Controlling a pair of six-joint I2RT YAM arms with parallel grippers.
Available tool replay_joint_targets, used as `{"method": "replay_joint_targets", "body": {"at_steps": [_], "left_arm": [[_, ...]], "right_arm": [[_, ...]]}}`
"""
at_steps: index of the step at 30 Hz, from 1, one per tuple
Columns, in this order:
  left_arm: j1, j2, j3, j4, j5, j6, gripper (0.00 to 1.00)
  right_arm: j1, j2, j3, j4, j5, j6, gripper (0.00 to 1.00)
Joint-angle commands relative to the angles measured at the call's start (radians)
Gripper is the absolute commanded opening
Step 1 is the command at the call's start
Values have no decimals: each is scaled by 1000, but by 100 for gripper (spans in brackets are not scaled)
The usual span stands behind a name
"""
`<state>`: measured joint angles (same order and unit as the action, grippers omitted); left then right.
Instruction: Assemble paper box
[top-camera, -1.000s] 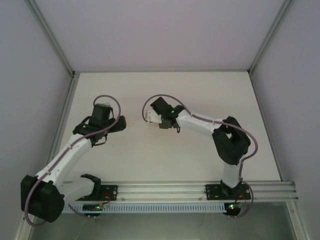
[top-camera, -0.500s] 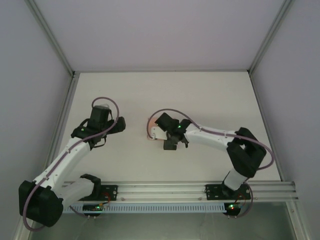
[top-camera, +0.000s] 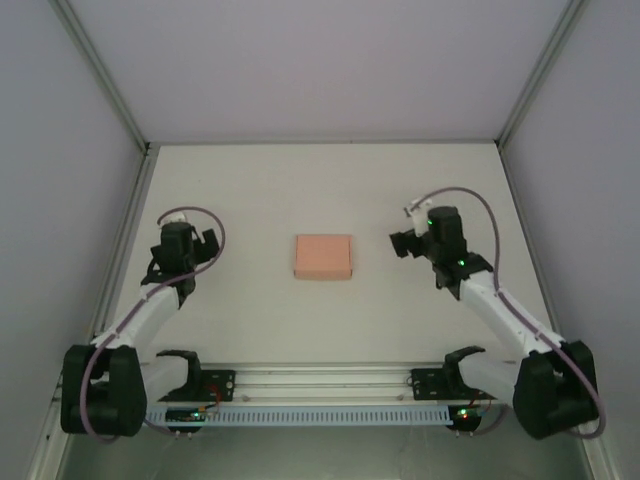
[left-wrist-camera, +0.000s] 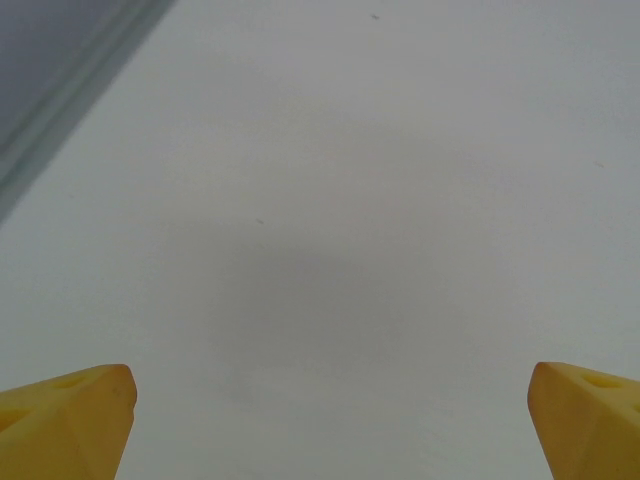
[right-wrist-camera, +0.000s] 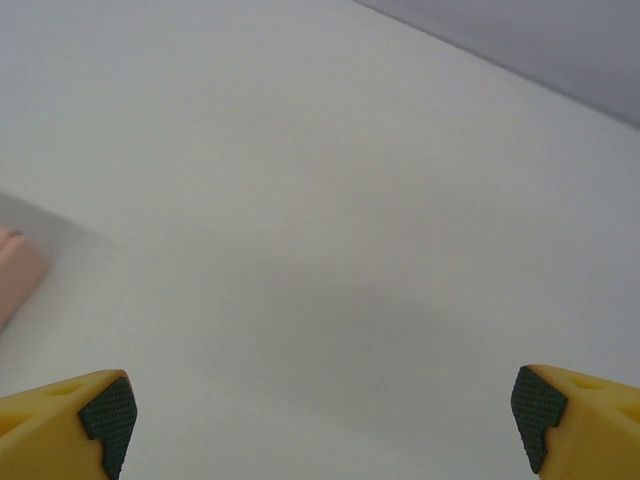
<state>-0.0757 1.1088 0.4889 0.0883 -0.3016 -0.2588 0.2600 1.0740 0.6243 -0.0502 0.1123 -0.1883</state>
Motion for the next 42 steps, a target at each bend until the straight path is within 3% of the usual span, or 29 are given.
{"method": "replay_joint_targets", "body": {"at_steps": [1,5,9,10,13,15,17,19,21,23,25,42], "left_arm": [[13,54,-19,287,-38,116,100],[35,143,-88,488,22,127,100],[42,232,-155,694,57,166,100],[48,230,-146,670,75,171,100],[68,255,-156,742,128,218,100],[82,349,-210,933,135,209,100],[106,477,-230,1131,156,208,99],[114,390,-172,883,180,185,99],[101,447,-155,939,189,218,100],[96,425,-136,855,192,216,99],[95,439,-147,906,190,220,100],[96,430,-140,878,190,220,100]], "right_arm": [[-111,-34,-136,241,-39,183,99],[-218,18,-278,503,-67,232,99],[-230,108,-325,649,-121,209,99],[-233,138,-331,705,-133,192,99],[-238,300,-354,969,-94,187,99],[-251,409,-329,995,-113,183,99],[-252,509,-325,1134,-168,188,99],[-263,441,-282,929,-173,152,99],[-280,490,-248,947,-156,229,99],[-283,466,-242,884,-130,211,99],[-279,480,-257,957,-101,224,99],[-269,476,-246,912,-131,211,99]]}}
